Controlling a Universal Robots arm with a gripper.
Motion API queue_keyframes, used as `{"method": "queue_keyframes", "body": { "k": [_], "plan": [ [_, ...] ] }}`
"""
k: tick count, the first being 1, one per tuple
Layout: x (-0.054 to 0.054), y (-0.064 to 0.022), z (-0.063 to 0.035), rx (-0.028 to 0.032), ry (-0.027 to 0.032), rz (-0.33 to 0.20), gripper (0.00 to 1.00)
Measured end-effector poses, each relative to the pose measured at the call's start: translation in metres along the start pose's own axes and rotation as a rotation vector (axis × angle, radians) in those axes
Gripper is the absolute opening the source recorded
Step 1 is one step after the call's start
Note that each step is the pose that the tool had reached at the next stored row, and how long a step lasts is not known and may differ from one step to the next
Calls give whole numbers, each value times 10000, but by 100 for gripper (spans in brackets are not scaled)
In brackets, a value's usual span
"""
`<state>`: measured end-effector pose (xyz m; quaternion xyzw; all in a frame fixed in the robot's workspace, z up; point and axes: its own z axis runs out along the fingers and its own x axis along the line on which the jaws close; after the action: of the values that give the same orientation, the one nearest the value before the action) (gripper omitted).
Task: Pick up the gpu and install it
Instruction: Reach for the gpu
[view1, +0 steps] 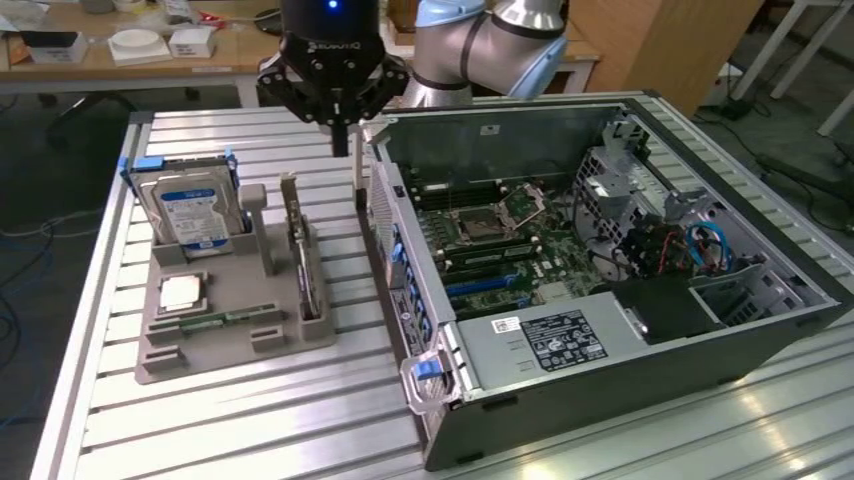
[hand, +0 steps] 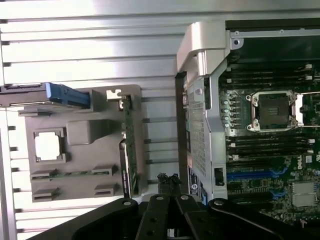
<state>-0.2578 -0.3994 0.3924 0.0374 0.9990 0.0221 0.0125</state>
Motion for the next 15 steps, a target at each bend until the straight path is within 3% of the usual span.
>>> {"method": "queue_keyframes", "body": {
  "k": [15],
  "plan": [
    [445, -46, 0, 0, -1, 0, 10]
  ]
}}
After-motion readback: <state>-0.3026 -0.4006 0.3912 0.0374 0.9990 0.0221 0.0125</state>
